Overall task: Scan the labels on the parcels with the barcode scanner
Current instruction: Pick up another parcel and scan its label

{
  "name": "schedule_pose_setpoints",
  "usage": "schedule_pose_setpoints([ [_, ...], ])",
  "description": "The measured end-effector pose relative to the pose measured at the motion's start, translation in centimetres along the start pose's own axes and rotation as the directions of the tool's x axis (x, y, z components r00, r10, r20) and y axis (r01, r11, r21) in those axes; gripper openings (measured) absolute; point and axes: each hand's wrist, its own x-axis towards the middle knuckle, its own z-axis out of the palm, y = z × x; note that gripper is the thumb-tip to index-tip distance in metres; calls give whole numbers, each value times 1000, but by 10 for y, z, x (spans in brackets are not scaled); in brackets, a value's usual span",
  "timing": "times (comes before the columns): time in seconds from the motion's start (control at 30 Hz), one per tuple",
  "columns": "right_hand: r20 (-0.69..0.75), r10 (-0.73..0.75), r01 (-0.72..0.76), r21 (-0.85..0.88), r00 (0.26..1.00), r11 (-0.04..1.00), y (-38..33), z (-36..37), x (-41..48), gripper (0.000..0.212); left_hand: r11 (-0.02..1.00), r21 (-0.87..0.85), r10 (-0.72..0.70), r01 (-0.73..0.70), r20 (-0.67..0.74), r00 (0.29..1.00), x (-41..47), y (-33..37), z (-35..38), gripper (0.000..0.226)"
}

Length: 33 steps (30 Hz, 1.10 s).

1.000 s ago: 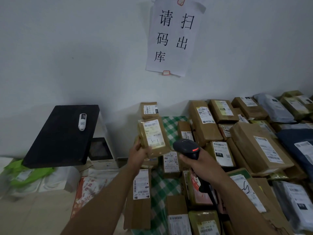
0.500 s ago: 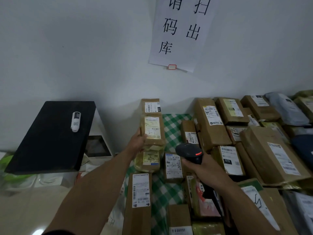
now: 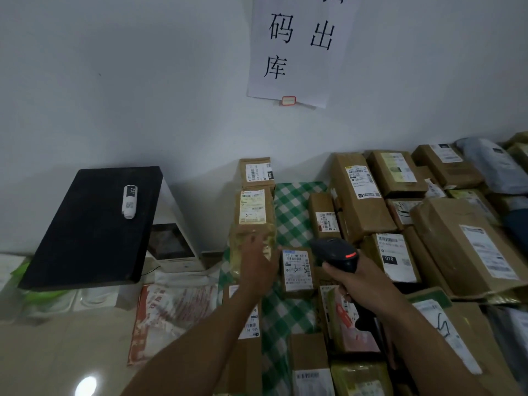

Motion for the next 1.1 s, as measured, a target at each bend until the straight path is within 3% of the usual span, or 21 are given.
schedule_pose_setpoints([
  [0.1, 3, 20, -20, 26, 1000, 999, 10, -4, -5, 19, 994, -8, -106, 111, 219, 970, -38, -5, 38, 25],
  [0.27, -13, 58, -57, 32, 998, 998, 24, -6, -14, 18, 935, 89, -355, 344, 275, 893, -56, -22, 75, 56],
  [0.4, -41, 118, -116, 41, 992, 992, 29, -4, -19, 10, 842, -151, -428, 518, 398, 811, -47, -38, 104, 55],
  [0.47, -48, 147, -146, 28, 988, 989, 37, -3, -19, 20, 789, -229, -460, 570, 394, 795, -46, -27, 98, 53],
  [0.57, -52, 168, -166, 38, 984, 985, 48, -3, -18, 33, 770, -246, -479, 588, 386, 788, -38, -24, 95, 43],
  [0.7, -81, 162, -155, 88, 983, 984, 50, -5, -22, 20, 728, -262, -510, 633, 409, 756, -38, -28, 90, 35],
  [0.77, -101, 144, -133, 108, 984, 985, 48, -2, -25, 13, 677, -366, -487, 638, 427, 762, -47, -29, 82, 33],
  [0.87, -136, 132, -110, 163, 982, 981, 53, 3, -25, 18, 621, -514, -393, 592, 449, 802, -69, -14, 63, 26],
  [0.97, -185, 107, -74, 178, 977, 981, 60, 10, -24, 33, 680, -570, -249, 462, 413, 876, -94, 3, 43, 32],
  [1.1, -286, 57, -5, 180, 957, 984, 58, 17, -32, 52, 660, -626, -217, 415, 370, 903, -116, 18, 29, 40],
])
